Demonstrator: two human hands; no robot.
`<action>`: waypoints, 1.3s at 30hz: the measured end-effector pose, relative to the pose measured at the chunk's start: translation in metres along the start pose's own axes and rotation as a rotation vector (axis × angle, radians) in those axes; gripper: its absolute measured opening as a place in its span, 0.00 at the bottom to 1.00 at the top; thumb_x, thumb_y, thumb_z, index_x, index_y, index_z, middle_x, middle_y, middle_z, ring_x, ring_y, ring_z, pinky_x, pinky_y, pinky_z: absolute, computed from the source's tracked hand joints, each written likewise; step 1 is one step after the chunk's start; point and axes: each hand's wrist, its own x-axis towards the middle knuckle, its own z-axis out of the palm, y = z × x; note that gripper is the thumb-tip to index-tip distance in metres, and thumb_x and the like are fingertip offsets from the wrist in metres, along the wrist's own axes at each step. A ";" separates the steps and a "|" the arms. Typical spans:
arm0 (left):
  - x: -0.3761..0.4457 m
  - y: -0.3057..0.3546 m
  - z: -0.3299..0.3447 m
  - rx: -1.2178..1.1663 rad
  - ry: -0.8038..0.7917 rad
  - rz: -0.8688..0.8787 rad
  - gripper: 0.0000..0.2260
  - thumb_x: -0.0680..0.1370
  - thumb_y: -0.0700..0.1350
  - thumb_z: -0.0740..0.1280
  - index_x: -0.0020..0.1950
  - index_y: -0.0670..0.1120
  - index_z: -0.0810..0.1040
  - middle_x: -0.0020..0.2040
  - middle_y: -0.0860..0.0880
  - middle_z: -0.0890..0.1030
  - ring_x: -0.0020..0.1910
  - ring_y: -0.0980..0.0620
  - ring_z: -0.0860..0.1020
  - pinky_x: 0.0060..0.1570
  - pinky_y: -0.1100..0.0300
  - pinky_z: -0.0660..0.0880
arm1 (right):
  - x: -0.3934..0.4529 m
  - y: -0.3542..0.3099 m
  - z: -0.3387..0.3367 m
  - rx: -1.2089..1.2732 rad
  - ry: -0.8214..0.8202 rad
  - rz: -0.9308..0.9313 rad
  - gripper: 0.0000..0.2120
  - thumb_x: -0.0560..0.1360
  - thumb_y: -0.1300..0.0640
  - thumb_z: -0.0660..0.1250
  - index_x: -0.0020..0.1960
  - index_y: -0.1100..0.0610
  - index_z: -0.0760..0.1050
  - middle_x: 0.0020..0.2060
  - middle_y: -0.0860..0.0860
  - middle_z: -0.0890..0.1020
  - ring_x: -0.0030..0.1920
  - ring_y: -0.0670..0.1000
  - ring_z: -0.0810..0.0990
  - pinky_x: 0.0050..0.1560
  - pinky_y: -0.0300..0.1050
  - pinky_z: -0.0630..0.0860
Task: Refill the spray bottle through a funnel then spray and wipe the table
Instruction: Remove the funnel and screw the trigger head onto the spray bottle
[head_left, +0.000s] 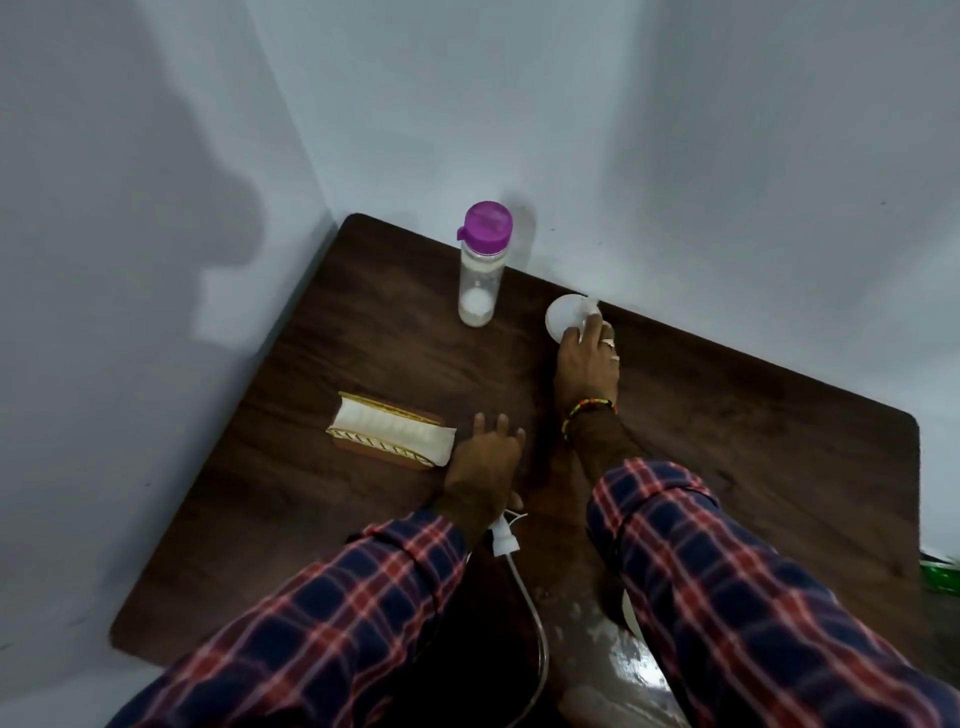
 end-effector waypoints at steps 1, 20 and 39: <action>0.001 0.000 0.000 -0.001 0.000 0.001 0.47 0.72 0.56 0.74 0.80 0.48 0.47 0.80 0.42 0.46 0.77 0.33 0.46 0.71 0.40 0.59 | 0.000 0.000 0.002 0.001 -0.019 -0.001 0.07 0.73 0.67 0.64 0.50 0.67 0.76 0.62 0.67 0.73 0.57 0.68 0.76 0.45 0.61 0.80; -0.048 -0.005 0.009 -0.363 0.367 -0.001 0.24 0.80 0.43 0.64 0.76 0.45 0.65 0.76 0.43 0.64 0.75 0.42 0.61 0.72 0.53 0.59 | -0.180 0.007 -0.019 0.495 -0.058 0.186 0.08 0.70 0.59 0.67 0.47 0.62 0.75 0.50 0.61 0.77 0.51 0.63 0.77 0.54 0.52 0.73; -0.170 -0.042 0.108 -0.556 0.376 -0.157 0.24 0.80 0.43 0.63 0.76 0.50 0.63 0.69 0.46 0.73 0.67 0.47 0.73 0.67 0.53 0.70 | -0.216 -0.032 -0.011 0.554 -0.176 0.209 0.23 0.70 0.60 0.69 0.62 0.62 0.68 0.55 0.61 0.80 0.57 0.64 0.79 0.57 0.52 0.74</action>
